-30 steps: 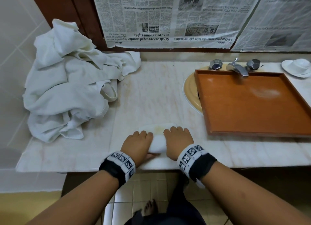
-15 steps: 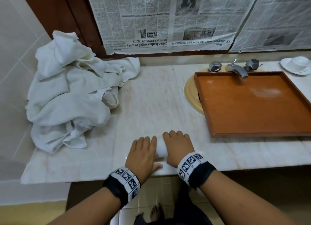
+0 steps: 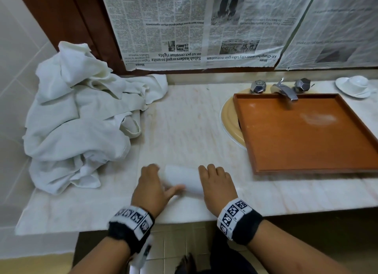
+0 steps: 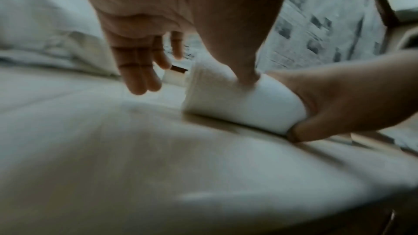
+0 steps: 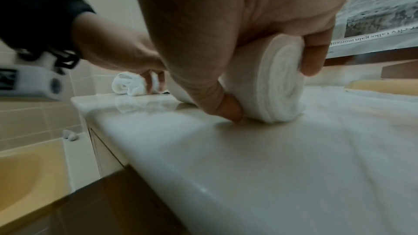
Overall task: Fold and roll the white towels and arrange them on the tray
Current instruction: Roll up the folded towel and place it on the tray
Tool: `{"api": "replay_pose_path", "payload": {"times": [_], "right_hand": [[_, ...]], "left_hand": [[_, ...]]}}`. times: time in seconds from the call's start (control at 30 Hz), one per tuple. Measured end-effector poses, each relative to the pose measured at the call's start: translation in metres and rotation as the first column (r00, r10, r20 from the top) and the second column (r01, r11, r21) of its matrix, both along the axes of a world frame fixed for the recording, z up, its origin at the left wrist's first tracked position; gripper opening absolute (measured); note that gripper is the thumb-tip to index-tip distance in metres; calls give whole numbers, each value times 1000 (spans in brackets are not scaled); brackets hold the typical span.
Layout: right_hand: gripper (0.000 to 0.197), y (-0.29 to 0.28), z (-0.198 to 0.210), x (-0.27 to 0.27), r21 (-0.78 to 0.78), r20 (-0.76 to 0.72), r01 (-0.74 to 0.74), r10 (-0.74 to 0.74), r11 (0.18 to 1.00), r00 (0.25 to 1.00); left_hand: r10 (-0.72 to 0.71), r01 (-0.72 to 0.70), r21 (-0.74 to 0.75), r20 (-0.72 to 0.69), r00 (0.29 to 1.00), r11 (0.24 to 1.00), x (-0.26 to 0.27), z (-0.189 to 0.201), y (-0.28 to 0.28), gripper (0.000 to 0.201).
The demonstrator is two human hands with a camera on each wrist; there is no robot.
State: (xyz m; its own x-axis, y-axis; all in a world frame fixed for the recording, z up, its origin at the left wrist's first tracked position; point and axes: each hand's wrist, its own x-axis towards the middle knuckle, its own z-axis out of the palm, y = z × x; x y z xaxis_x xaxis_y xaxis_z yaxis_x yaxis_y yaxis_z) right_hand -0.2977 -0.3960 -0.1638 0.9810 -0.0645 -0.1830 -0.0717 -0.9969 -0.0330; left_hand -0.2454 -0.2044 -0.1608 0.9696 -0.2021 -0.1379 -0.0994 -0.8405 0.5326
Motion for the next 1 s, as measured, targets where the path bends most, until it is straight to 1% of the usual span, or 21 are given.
{"api": "replay_pose_path", "payload": {"times": [0.03, 0.07, 0.1, 0.13, 0.17, 0.2, 0.23, 0.27, 0.33, 0.37, 0.4, 0.5, 0.6, 0.67, 0.7, 0.77, 0.8, 0.83, 0.9, 0.93, 1.0], "right_hand": [[64, -3, 1, 1, 14, -16, -7, 7, 1000, 1000], [62, -6, 1, 2, 29, -38, -20, 21, 999, 999], [62, -9, 2, 3, 45, -49, -31, 34, 998, 998], [64, -11, 2, 5, 63, -54, -36, 39, 997, 998], [66, -12, 3, 6, 88, -55, -37, 42, 995, 998], [68, -14, 4, 7, 116, -57, -37, 44, 993, 997], [69, -15, 5, 7, 148, -60, -36, 45, 988, 997], [70, -17, 5, 6, 185, -64, -33, 45, 982, 997], [70, -23, 6, 4, 290, -81, -28, 53, 957, 995], [70, -26, 8, 3, 360, -90, -20, 56, 933, 994], [69, -32, 12, 3, 432, -92, -13, 58, 902, 994], [65, -61, 35, 10, 594, -64, -15, 66, 804, 996], [69, -110, 64, 23, 654, -32, -39, 79, 755, 996], [82, -152, 79, 33, 671, -10, -41, 64, 741, 998], [94, -173, 84, 37, 686, -14, -23, 44, 728, 999], [120, -217, 96, 44, 758, -55, 35, 10, 651, 998], [127, -238, 103, 46, 796, -94, 53, 36, 603, 995], [124, -257, 109, 49, 822, -131, 57, 91, 567, 987], [99, -291, 113, 54, 835, -185, 47, 200, 548, 962], [86, -305, 113, 57, 847, -205, 60, 219, 529, 954], [73, -329, 105, 66, 864, -215, 93, 196, 495, 957]], "left_hand": [[93, -97, -29, -114, 989, 995, -6, 2, 3, 76], [108, -128, -54, -273, 956, 990, -11, 3, 3, 72], [67, -137, -129, -443, 894, 982, -15, 3, -2, 70], [9, -192, -254, -579, 815, 948, -19, -1, -9, 70], [-48, -280, -379, -663, 747, 882, -23, -3, -17, 72], [-78, -371, -469, -698, 712, 801, -24, -4, -25, 75], [-93, -449, -539, -707, 701, 712, -23, -6, -34, 76], [-101, -522, -593, -714, 693, 613, -21, -5, -42, 72], [-119, -641, -653, -732, 671, 402, -13, 3, -58, 52], [-123, -673, -665, -735, 666, 325, -7, 9, -65, 49], [-121, -683, -674, -731, 672, 282, -1, 15, -72, 52], [-146, -633, -738, -670, 727, 232, 19, 37, -100, 72], [-217, -535, -821, -569, 793, 199, 35, 68, -143, 70], [-284, -466, -867, -498, 819, 176, 46, 89, -178, 59], [-326, -431, -887, -461, 825, 163, 51, 98, -195, 55], [-405, -376, -914, -404, 820, 151, 59, 113, -229, 45], [-437, -355, -922, -385, 813, 152, 62, 117, -246, 40], [-463, -344, -926, -375, 803, 155, 65, 118, -262, 38], [-484, -357, -917, -397, 780, 177, 68, 116, -291, 43], [-479, -377, -907, -419, 771, 186, 70, 113, -303, 48], [-456, -407, -893, -449, 768, 194, 75, 105, -324, 51]]}}
